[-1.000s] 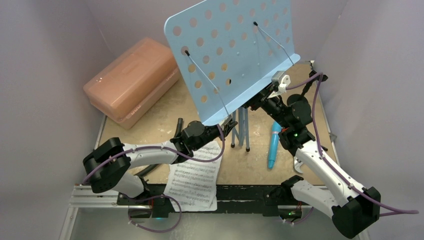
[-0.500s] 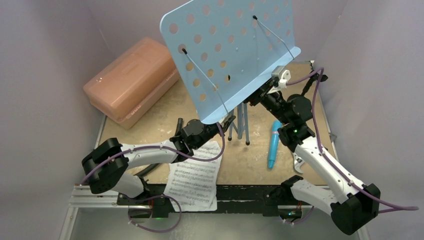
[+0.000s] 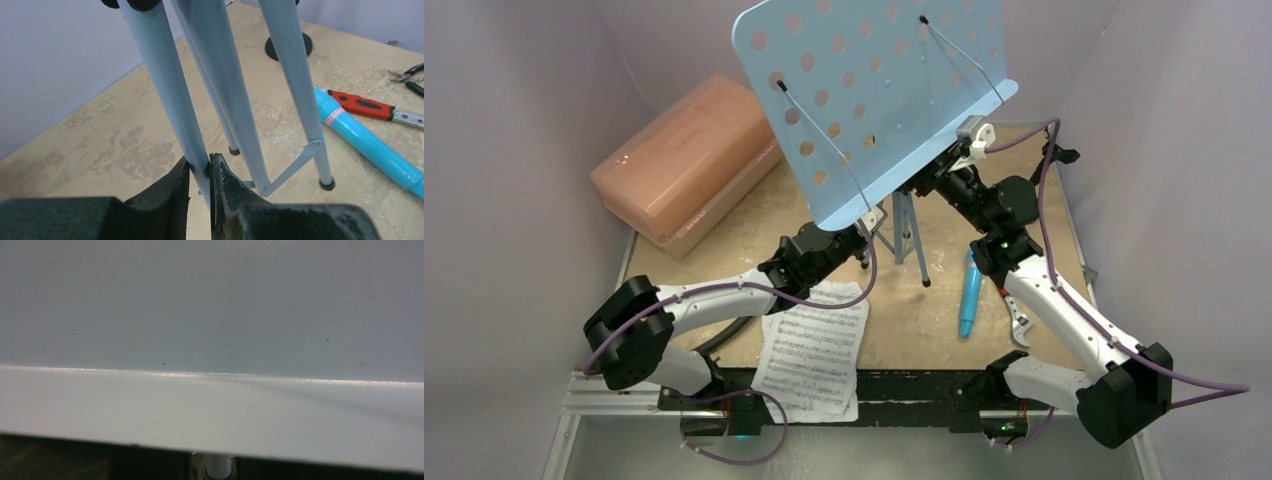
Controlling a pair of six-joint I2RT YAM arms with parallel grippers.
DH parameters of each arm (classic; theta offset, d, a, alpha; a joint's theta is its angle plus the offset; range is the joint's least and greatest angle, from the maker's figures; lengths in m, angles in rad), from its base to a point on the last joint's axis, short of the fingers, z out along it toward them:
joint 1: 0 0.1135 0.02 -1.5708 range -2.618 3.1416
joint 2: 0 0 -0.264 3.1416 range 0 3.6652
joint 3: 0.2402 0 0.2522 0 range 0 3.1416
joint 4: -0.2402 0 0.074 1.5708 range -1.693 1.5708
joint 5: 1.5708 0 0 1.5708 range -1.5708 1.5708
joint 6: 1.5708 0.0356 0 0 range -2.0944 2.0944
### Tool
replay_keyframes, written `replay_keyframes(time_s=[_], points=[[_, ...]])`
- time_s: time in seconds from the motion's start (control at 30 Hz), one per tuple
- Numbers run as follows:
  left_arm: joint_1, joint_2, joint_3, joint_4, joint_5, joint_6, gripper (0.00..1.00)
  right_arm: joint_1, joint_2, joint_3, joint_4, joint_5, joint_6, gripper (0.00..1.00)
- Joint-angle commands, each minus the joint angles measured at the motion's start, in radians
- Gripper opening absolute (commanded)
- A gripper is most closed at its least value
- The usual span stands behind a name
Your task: Set up the instrument practice props
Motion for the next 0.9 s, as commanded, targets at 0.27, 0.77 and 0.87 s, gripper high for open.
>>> replay_keyframes(time_s=[0.27,0.77,0.87], points=[[0.056,0.010,0.040,-0.139,-0.048,0.066,0.00,0.001,-0.014,0.221,0.429,0.067,0.012,0.00],[0.135,0.084,0.110,-0.125,-0.053,0.068,0.00,0.001,0.023,0.156,0.463,0.094,0.010,0.00],[0.154,0.095,0.124,-0.111,-0.045,0.071,0.00,0.001,0.032,0.152,0.462,0.101,0.010,0.00]])
